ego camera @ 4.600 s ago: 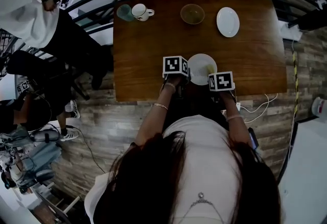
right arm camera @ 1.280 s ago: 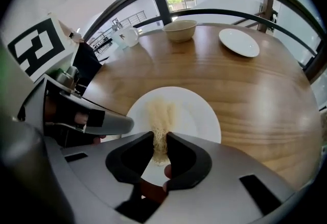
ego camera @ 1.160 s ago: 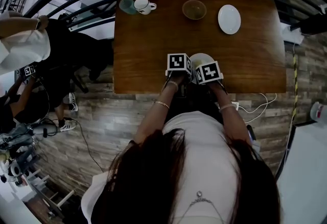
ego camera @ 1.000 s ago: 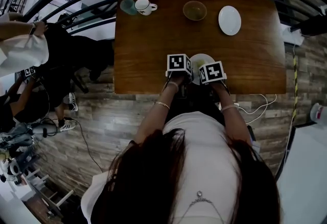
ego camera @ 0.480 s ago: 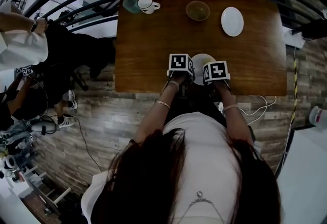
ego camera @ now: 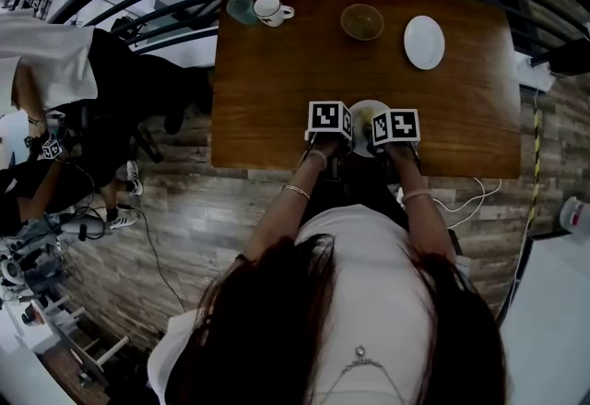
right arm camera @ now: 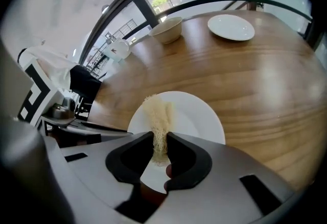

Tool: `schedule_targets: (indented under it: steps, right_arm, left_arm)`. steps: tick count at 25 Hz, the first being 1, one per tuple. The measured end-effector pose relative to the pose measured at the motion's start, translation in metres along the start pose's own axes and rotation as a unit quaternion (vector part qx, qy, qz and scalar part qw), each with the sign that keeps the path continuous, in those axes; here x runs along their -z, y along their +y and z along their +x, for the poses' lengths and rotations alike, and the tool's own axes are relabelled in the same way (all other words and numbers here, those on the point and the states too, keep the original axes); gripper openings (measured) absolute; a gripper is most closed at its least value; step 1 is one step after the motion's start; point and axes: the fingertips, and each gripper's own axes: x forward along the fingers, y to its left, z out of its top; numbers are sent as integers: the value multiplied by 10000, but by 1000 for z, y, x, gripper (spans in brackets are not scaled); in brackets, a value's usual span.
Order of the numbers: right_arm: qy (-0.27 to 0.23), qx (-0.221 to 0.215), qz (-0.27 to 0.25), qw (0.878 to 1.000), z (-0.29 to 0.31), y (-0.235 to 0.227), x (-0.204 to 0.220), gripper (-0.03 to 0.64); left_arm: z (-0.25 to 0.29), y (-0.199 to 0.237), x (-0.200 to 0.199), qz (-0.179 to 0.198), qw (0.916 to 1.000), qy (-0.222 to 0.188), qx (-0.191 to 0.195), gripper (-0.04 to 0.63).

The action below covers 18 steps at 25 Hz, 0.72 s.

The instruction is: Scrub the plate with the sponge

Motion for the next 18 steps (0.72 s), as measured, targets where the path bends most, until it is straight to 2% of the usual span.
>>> schedule_targets:
  steps: [5,9,13,18]
  right_arm:
    - [-231,603,202,9977,-23,-44,-8,94]
    - [-293,679,294,9968,-27,-48,-13,94]
    - [-109,510,-20,9986,-12,-24,-10,94]
    - [328,-345,-181,9987,10,21,-1,94]
  left_arm:
    - [0,-2,1,-23,10000,-1,53,86]
    - [0,-3,1,17,10000,43,41,86]
    - [0,-6,4,80,9999,95,17,84]
    - [1,-4,2,45,9999,85,45,84]
